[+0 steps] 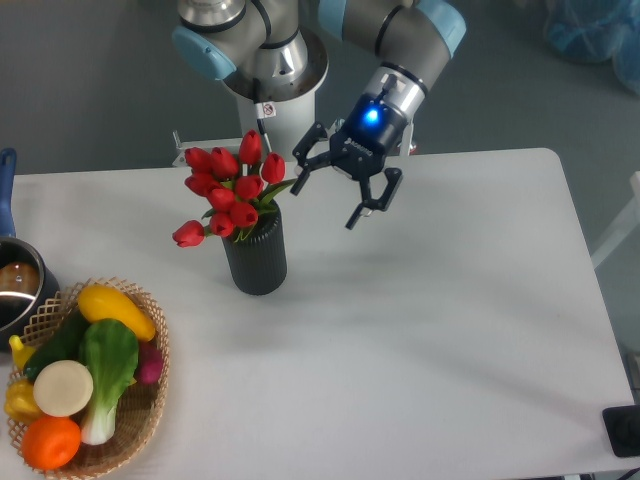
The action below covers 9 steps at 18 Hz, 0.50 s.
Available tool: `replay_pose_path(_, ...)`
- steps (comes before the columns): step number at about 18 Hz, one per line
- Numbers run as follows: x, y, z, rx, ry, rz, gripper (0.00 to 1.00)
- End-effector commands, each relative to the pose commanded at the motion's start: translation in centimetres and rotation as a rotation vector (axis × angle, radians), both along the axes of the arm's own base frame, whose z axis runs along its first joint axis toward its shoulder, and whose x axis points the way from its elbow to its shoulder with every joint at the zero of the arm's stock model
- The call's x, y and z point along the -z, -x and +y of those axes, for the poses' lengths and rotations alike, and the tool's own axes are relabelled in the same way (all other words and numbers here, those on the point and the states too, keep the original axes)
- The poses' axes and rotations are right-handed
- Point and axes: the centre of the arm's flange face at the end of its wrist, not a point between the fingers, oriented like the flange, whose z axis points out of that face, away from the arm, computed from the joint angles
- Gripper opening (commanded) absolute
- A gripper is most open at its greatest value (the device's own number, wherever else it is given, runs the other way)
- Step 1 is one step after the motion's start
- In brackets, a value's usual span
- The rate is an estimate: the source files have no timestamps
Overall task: Pick up the flowers from the vase
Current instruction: 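Open the gripper and back away from the tulip bunch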
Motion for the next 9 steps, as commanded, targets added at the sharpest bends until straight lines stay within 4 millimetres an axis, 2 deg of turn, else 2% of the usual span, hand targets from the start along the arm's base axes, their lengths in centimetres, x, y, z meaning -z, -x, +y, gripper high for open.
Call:
replay_pose_path(5, 2.5, -2.5, -0.5, 0.018, 0.049, -0.017, 1.00)
replay_pose_path(9, 2.9, -4.6, -0.9, 0.025, 0.046, -0.004, 1.00)
